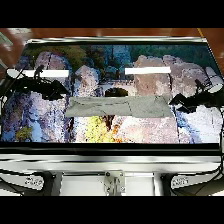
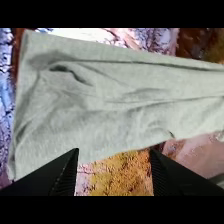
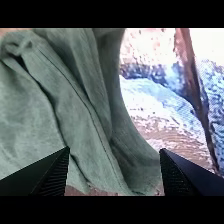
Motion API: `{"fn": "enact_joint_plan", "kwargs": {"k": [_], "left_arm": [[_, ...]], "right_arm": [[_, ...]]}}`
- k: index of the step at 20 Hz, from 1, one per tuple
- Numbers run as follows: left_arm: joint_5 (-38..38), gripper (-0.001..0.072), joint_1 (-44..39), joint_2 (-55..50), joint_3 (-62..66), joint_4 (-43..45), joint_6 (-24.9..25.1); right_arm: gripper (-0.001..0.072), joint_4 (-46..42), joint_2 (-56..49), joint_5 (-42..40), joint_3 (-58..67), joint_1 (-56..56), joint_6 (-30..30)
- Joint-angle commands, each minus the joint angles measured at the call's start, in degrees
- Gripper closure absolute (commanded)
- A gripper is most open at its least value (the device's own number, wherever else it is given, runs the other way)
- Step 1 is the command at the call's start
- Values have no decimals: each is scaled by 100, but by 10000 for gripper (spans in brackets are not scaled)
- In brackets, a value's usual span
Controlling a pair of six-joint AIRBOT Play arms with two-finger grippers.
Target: Fold the shirts.
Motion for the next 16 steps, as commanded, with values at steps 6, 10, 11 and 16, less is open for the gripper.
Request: {"fn": "enact_joint_plan", "kwargs": {"k": [6,10,11,16], "left_arm": [[-7,188,-868,393,61,11,4],[704,188,-1464,389,61,-55,2],[984,188,-1600,378,61,-55,2],[2363,526,-2514,-55,61,-800,0]], "right_arm": [[14,1231,-946,-439,-2,448,-157],[439,1272,-1021,-601,17,625,-269],[652,1246,-946,-527,48,577,-269],[656,1270,170,-24,66,199,-396]]}}
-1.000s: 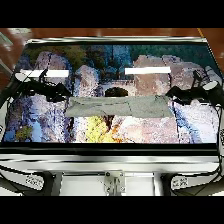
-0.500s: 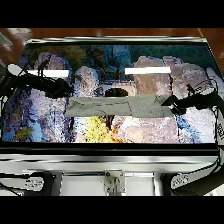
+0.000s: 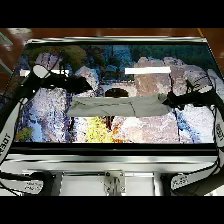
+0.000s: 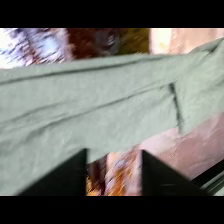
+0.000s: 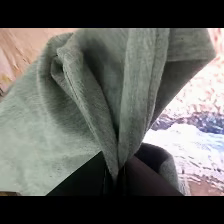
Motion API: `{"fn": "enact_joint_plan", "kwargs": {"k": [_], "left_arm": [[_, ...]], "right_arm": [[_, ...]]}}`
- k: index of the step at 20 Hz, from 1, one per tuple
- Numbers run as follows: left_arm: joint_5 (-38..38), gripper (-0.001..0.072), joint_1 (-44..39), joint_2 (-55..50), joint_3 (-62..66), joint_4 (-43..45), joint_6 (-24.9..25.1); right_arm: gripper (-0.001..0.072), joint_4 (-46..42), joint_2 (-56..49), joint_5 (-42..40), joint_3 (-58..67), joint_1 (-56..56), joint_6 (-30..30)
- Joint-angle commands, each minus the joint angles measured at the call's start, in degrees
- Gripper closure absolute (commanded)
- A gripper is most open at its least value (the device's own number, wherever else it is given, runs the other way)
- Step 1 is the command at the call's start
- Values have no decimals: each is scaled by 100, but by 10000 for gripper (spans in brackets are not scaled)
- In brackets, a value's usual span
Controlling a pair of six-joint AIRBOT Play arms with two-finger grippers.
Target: Fold the shirts.
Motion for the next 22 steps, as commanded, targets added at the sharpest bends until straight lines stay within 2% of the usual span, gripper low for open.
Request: {"fn": "enact_joint_plan", "kwargs": {"k": [1,2,6,9,11,12,13,15,18,20,22], "left_arm": [[1025,562,-745,-402,4,-570,0],[1182,587,-992,-601,4,-721,0],[1659,602,-1893,-1370,4,-1725,50],[2114,622,-2490,-1764,7,-2745,459],[2492,622,-2811,-1934,20,-3541,780],[2791,624,-2992,-2041,48,-3978,778],[2955,662,-3156,-2166,136,-4325,780],[3014,674,-3405,-2507,509,-4653,776],[2986,676,-3322,-2837,940,-4894,780],[2684,678,-2986,-2798,944,-4876,813],[2223,680,-2529,-2559,942,-4610,1259]], "right_arm": [[656,98,844,490,15,-205,-66],[656,96,1130,625,15,-245,-63],[655,98,2245,1165,15,-262,92],[656,96,2900,1447,15,-262,337],[656,96,3244,1622,15,-262,501],[656,98,3386,1700,15,-260,570],[656,98,3484,1753,13,-260,640],[656,109,3595,1779,13,-260,820],[655,153,3606,1930,13,-136,977],[656,144,3604,1873,13,79,1021],[656,138,3587,1530,13,494,1126]]}}
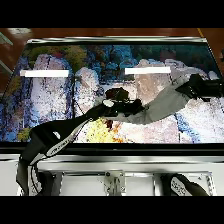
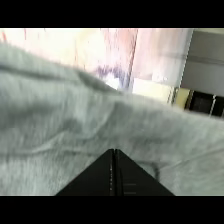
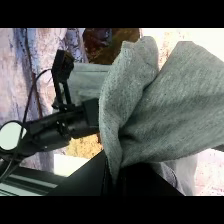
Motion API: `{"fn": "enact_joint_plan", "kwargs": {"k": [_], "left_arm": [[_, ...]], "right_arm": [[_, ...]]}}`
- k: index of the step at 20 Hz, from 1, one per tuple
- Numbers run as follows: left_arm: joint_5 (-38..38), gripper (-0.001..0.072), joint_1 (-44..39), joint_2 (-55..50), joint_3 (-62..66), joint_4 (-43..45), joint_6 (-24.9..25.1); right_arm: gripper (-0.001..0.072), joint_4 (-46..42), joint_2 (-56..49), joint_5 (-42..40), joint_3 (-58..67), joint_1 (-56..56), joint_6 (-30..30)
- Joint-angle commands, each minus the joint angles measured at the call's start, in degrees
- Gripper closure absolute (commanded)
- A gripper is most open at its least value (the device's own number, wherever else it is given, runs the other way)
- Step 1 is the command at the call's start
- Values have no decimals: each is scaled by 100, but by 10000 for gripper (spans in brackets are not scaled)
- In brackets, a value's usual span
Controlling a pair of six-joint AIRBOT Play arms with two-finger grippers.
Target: Fold the shirts.
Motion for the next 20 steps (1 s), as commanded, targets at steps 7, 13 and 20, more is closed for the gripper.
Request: {"fn": "enact_joint_plan", "kwargs": {"k": [7,13,20], "left_arm": [[-892,680,2260,2562,-9,4039,-356],[-1882,678,3530,4441,-9,4400,-313],[-3045,678,3628,5233,-28,5001,-214]], "right_arm": [[656,48,-955,-2109,4,2785,306],[655,962,-2787,-4489,4,4780,459],[23,1902,-3344,-4116,4,4896,68]]}}
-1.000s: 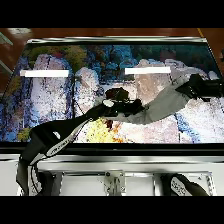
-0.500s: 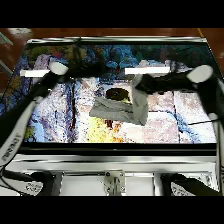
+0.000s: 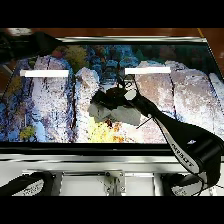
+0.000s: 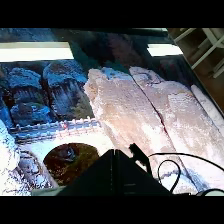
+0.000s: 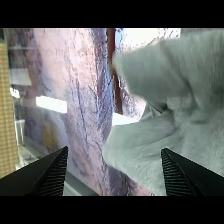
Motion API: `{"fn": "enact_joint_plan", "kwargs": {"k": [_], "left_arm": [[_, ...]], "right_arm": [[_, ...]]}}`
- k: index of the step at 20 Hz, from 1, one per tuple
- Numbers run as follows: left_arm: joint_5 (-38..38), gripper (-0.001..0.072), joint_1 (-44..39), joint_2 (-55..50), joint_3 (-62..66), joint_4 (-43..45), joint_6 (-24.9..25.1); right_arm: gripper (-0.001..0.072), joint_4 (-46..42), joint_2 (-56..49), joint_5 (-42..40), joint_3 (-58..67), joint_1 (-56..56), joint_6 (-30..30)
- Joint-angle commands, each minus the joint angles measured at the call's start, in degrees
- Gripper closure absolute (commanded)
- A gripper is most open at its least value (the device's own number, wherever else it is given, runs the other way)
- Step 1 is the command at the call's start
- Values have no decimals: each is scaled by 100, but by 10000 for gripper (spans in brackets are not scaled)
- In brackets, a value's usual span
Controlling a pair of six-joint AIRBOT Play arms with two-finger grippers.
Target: Fold the shirts.
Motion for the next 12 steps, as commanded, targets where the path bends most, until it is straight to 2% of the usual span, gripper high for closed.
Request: {"fn": "enact_joint_plan", "kwargs": {"k": [1,5,8,10,12], "left_arm": [[-507,678,57,229,-63,330,20],[-520,678,57,216,-271,734,-13],[-721,678,57,219,-302,1102,-168],[-857,678,57,216,-330,1121,-203],[-881,678,57,216,-385,1119,-295]], "right_arm": [[23,-452,103,955,4,-271,-149],[23,-2511,903,2761,4,-1458,247],[22,-3934,1290,3818,4,-2712,623],[22,-3936,1276,4170,-184,-3381,645],[22,-3744,1276,3917,-699,-3563,621]]}}
